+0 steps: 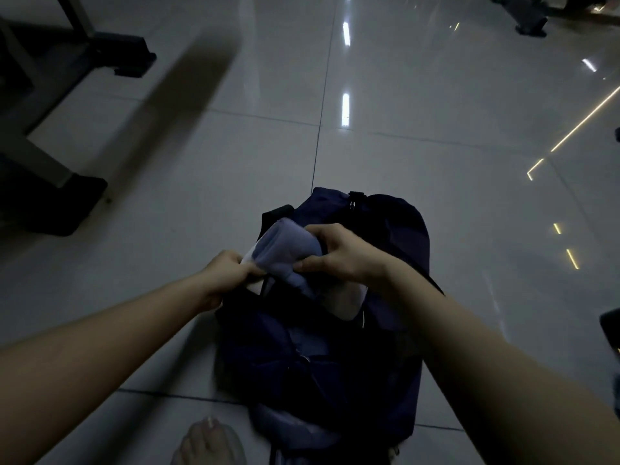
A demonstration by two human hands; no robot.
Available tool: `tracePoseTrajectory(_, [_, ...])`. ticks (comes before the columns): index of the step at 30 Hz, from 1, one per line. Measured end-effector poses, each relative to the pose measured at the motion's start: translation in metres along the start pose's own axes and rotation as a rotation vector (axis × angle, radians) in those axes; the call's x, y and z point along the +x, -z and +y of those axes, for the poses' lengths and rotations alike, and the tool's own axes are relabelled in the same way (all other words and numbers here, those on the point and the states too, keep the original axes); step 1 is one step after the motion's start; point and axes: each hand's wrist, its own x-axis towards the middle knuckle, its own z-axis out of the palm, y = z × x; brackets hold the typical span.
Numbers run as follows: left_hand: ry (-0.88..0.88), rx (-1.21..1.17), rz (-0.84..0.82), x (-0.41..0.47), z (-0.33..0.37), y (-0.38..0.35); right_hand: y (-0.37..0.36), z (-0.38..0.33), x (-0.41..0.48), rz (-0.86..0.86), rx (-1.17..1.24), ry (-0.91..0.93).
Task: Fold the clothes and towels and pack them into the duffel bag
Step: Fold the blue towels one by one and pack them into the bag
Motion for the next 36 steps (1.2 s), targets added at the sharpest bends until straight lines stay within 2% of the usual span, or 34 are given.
tracePoseTrajectory(4, [-0.016,0.017,-0.018,0.005,-0.001,0.014,-0.027,0.011,0.025,-0.211,-0.266,-0.126])
tracePoseTrajectory(6, [-0.043,0.046,-0.002,0.008,-0.005,0.016,-0.037,0.022,0.03,-0.254,-0.295,-0.21])
tracePoseTrajectory(9, [-0.06,0.034,0.014,0.012,-0.012,0.015,-0.046,0.025,0.033,-0.231,-0.29,-0.267])
tracePoseTrajectory(12, [-0.058,0.047,0.012,0.017,-0.017,0.018,-0.059,0.027,0.031,-0.092,-0.767,-0.169])
tracePoseTrajectory(14, [-0.059,0.067,0.014,0.018,-0.017,0.018,-0.071,0.03,0.024,0.033,-0.908,-0.103])
tracePoseTrajectory(17, [-0.11,0.13,0.044,0.017,-0.016,0.015,-0.078,0.035,0.021,0.063,-0.879,-0.075])
tracePoseTrajectory(21, [-0.316,0.359,0.178,0.009,-0.007,0.024,-0.078,0.038,0.026,0.049,-0.869,-0.14])
tracePoseTrajectory(24, [-0.415,0.462,0.263,0.002,-0.005,0.026,-0.094,0.036,0.026,0.261,-0.966,-0.173])
tracePoseTrajectory(28, [-0.335,0.386,0.231,0.001,-0.004,0.025,-0.114,0.036,0.007,0.444,-0.97,-0.023])
tracePoseTrajectory(30, [-0.34,0.416,0.217,-0.001,0.001,0.028,-0.124,0.039,-0.004,0.419,-0.956,-0.001])
tracePoseTrajectory(33, [-0.42,0.49,0.177,-0.007,0.018,0.032,-0.134,0.044,-0.013,0.255,-0.977,-0.076])
tracePoseTrajectory(36, [-0.356,0.248,0.069,-0.012,0.024,0.029,-0.123,0.042,-0.013,0.091,-0.798,-0.128])
